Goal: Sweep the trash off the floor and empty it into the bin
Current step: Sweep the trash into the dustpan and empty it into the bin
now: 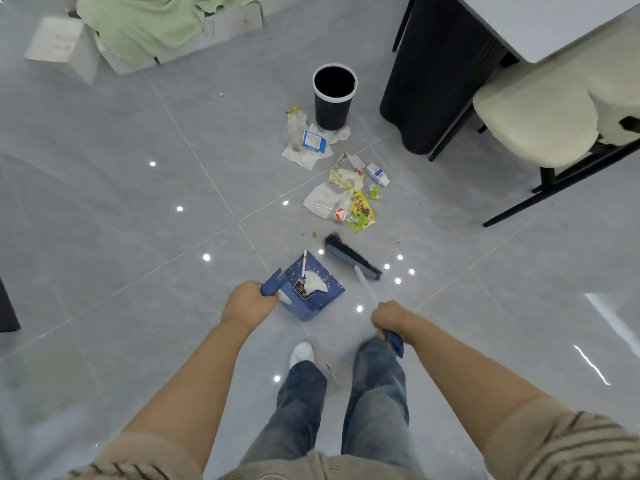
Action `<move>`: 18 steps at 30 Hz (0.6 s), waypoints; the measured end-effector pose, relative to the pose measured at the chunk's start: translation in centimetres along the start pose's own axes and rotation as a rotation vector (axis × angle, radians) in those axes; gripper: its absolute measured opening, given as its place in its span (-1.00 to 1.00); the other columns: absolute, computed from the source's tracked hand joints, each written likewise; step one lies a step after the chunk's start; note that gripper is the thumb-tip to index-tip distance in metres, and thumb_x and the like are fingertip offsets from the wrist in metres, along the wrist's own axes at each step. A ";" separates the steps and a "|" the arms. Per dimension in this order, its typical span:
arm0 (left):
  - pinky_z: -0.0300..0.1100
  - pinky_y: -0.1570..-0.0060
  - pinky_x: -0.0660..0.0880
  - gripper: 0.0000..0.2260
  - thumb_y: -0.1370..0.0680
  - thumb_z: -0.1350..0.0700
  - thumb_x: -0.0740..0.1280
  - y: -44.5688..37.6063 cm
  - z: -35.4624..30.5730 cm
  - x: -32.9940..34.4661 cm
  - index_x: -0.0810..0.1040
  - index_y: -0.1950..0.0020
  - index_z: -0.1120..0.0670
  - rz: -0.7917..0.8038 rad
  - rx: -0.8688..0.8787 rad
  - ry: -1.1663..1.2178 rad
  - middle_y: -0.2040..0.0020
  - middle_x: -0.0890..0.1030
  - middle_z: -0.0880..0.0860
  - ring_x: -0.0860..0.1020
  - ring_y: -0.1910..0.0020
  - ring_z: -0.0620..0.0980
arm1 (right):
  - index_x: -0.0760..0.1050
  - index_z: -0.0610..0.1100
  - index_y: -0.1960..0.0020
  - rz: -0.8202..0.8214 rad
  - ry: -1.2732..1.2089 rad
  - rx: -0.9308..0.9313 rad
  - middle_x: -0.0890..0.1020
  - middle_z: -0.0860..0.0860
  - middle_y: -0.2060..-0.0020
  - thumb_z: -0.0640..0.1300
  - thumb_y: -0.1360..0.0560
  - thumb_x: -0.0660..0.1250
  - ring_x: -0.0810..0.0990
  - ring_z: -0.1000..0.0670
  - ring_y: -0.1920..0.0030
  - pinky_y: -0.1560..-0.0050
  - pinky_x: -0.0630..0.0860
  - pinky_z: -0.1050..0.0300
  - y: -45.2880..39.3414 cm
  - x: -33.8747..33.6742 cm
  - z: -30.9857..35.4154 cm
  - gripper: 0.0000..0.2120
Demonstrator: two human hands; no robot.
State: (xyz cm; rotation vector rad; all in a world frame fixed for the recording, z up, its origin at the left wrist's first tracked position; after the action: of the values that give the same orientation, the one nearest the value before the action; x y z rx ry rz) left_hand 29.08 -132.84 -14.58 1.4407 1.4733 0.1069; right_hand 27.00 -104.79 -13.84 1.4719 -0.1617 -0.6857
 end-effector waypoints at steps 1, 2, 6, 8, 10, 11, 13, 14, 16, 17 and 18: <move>-0.23 0.41 0.25 -0.71 -0.49 0.17 0.30 0.0 -0.1 0.0 0.36 0.43 0.13 -0.008 0.003 -0.006 0.45 0.40 0.03 0.36 0.42 -0.04 | 0.47 -0.33 0.35 0.007 0.006 -0.012 0.57 -0.17 0.31 -0.38 -0.51 0.09 0.35 0.05 0.47 0.35 0.45 0.29 0.5 1.1 0.0 -0.69; -0.23 0.42 0.25 -0.70 -0.49 0.17 0.30 0.0 -0.2 0.1 0.36 0.43 0.13 -0.012 0.005 -0.003 0.45 0.41 0.03 0.36 0.43 -0.04 | 0.53 -0.36 0.25 0.035 0.020 -0.014 0.57 -0.17 0.28 -0.36 -0.52 0.10 0.35 0.06 0.46 0.38 0.42 0.32 0.4 2.2 -0.3 -0.72; -0.22 0.39 0.27 -0.70 -0.49 0.16 0.30 0.4 -0.4 0.3 0.35 0.43 0.12 -0.007 0.009 0.018 0.44 0.43 0.04 0.38 0.40 -0.01 | 0.44 -0.31 -0.26 0.044 -0.087 -0.026 0.48 -0.07 0.34 -0.27 -0.53 0.15 0.42 0.02 0.44 0.47 0.40 0.24 1.7 5.4 -1.6 -0.66; -0.22 0.39 0.27 -0.71 -0.49 0.15 0.30 0.3 -0.7 0.3 0.37 0.42 0.13 -0.006 0.013 0.020 0.43 0.44 0.05 0.39 0.40 0.00 | 0.48 -0.22 -0.15 0.060 -0.171 -0.028 0.43 -0.04 0.39 -0.26 -0.52 0.15 0.42 0.03 0.44 0.47 0.39 0.21 3.1 5.4 -1.9 -0.75; -0.22 0.39 0.29 -0.73 -0.50 0.14 0.30 0.5 -0.9 0.2 0.41 0.40 0.15 -0.001 0.019 0.027 0.41 0.47 0.07 0.42 0.38 0.01 | 0.43 -0.13 0.14 0.079 -0.299 0.002 0.42 -0.02 0.43 -0.26 -0.49 0.17 0.39 0.05 0.50 0.52 0.34 0.20 4.5 4.6 -2.6 -0.90; -0.22 0.39 0.30 -0.74 -0.50 0.14 0.30 0.7 -0.9 0.1 0.41 0.39 0.15 -0.003 0.022 0.034 0.41 0.48 0.07 0.43 0.37 0.01 | 0.39 -0.11 0.22 0.082 -0.391 0.034 0.42 -0.02 0.46 -0.26 -0.48 0.19 0.37 0.06 0.55 0.56 0.31 0.24 5.1 4.2 -3.1 -0.88; -0.21 0.38 0.30 -0.73 -0.49 0.15 0.31 1.2 -0.5 -0.4 0.40 0.40 0.15 -0.031 0.026 0.065 0.40 0.48 0.08 0.44 0.37 0.02 | 0.37 -0.14 0.26 0.077 -0.547 0.089 0.41 -0.03 0.50 -0.27 -0.46 0.20 0.34 0.08 0.63 0.63 0.27 0.30 6.3 3.8 -3.8 -0.86; -0.21 0.37 0.30 -0.71 -0.49 0.15 0.32 1.4 -0.3 -0.8 0.40 0.41 0.15 -0.058 0.028 0.090 0.41 0.47 0.09 0.44 0.37 0.03 | 0.36 -0.16 0.27 0.071 -0.597 0.107 0.41 -0.04 0.50 -0.28 -0.48 0.20 0.34 0.09 0.66 0.65 0.27 0.32 6.9 3.9 -3.9 -0.84; -0.19 0.37 0.31 -0.68 -0.49 0.15 0.34 1.9 -0.1 -2.1 0.39 0.44 0.13 -0.119 0.026 0.147 0.41 0.48 0.11 0.44 0.37 0.06 | 0.32 -0.19 0.31 0.058 -0.717 0.143 0.37 -0.07 0.47 -0.29 -0.53 0.16 0.31 0.09 0.72 0.68 0.27 0.37 8.2 4.3 -3.8 -0.76; -0.19 0.37 0.31 -0.69 -0.49 0.14 0.35 2.1 -0.1 -2.9 0.40 0.45 0.13 -0.147 0.023 0.176 0.40 0.50 0.13 0.44 0.37 0.07 | 0.30 -0.19 0.33 0.047 -0.770 0.151 0.36 -0.08 0.47 -0.29 -0.54 0.15 0.30 0.08 0.72 0.67 0.26 0.39 8.8 4.6 -3.4 -0.73; -0.18 0.38 0.32 -0.70 -0.48 0.14 0.35 2.3 -0.2 -3.6 0.42 0.44 0.15 -0.167 0.022 0.199 0.39 0.52 0.16 0.45 0.38 0.07 | 0.29 -0.19 0.34 0.038 -0.818 0.150 0.36 -0.08 0.50 -0.30 -0.54 0.14 0.29 0.08 0.72 0.67 0.26 0.39 9.2 4.8 -3.0 -0.72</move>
State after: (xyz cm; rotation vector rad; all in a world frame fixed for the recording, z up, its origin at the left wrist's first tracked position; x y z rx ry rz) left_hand 29.66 -134.86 -10.85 1.3485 1.7559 0.1341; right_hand 35.31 -105.16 -6.97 1.2458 -0.8800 -1.2352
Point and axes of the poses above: each hand's wrist, its own y-axis away from the middle knuckle, its own x-axis out of the palm, z = x × y, the point moved 6 cm from there along -y, towards the middle knuckle
